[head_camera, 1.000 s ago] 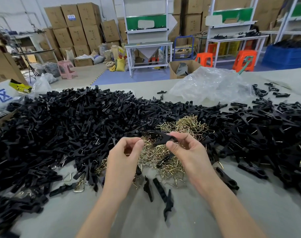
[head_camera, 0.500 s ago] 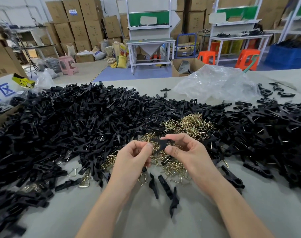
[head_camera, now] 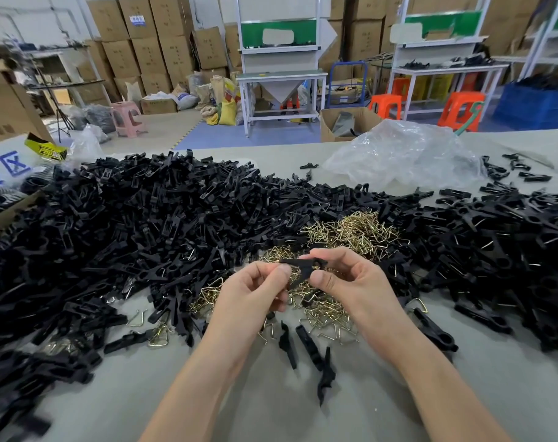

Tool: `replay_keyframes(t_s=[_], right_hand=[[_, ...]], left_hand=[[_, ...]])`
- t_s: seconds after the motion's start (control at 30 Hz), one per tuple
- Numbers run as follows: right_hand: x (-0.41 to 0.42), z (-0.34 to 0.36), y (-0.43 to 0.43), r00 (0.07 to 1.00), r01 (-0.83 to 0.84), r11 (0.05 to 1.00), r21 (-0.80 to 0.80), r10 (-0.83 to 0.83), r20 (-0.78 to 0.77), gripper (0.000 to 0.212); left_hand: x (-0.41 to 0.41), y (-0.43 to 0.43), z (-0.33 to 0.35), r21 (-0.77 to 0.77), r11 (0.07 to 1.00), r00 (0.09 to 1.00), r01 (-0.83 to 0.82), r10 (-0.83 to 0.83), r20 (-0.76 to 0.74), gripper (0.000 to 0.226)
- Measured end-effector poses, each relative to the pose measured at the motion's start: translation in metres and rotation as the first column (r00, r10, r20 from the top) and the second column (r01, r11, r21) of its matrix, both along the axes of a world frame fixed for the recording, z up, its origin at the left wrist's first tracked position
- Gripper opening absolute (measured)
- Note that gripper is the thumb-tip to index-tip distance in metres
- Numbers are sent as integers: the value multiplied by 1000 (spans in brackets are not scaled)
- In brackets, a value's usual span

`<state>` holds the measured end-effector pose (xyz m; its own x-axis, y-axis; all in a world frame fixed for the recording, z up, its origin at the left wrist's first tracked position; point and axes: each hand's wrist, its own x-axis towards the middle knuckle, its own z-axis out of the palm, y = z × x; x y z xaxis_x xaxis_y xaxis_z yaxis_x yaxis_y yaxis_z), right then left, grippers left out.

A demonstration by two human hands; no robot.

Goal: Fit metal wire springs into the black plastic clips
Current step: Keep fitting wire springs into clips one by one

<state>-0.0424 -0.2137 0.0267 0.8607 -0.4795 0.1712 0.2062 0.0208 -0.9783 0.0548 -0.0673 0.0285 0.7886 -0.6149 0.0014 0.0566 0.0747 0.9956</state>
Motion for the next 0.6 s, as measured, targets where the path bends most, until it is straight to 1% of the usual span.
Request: replay_keyframes(t_s=[0.03, 0.1, 0.17, 0.23, 0.3, 0.43, 0.47, 0.53, 0.6], right_hand=[[0, 0, 0, 1000, -1, 1000, 0, 1, 1, 27], [0, 0, 1, 1000, -6, 1000, 22, 6, 12, 27], [1, -1, 3, 999, -16, 997, 71, 14, 34, 27], [1, -1, 3, 998, -36, 994, 102, 31, 47, 27], [0, -2, 2, 998, -52, 994, 98, 48, 46, 29], [0, -3, 0, 993, -104, 988, 113, 96, 71, 28], [-1, -2, 1, 992, -111, 986, 125, 102, 78, 27], [-1, -1, 1, 989, -122, 980, 155, 107, 98, 27], [-1, -2, -1, 986, -132, 975, 178, 111, 122, 28]], left_hand=[[-1, 0, 2, -30, 999, 998, 25, -26, -57, 12], [-4, -1, 3, -138, 985, 970, 103, -131, -207, 25], [-6, -1, 5, -233, 955, 911, 184, -255, -324, 37], [-7, 0, 6, -301, 924, 851, 237, -347, -394, 44], [-8, 1, 7, -345, 899, 803, 272, -409, -433, 45], [-11, 2, 7, -440, 827, 729, 349, -535, -427, 22], [-11, 2, 6, -463, 811, 714, 358, -558, -424, 21], [-11, 1, 4, -511, 795, 688, 328, -571, -448, 24], [-12, 1, 2, -551, 785, 663, 284, -576, -479, 35]])
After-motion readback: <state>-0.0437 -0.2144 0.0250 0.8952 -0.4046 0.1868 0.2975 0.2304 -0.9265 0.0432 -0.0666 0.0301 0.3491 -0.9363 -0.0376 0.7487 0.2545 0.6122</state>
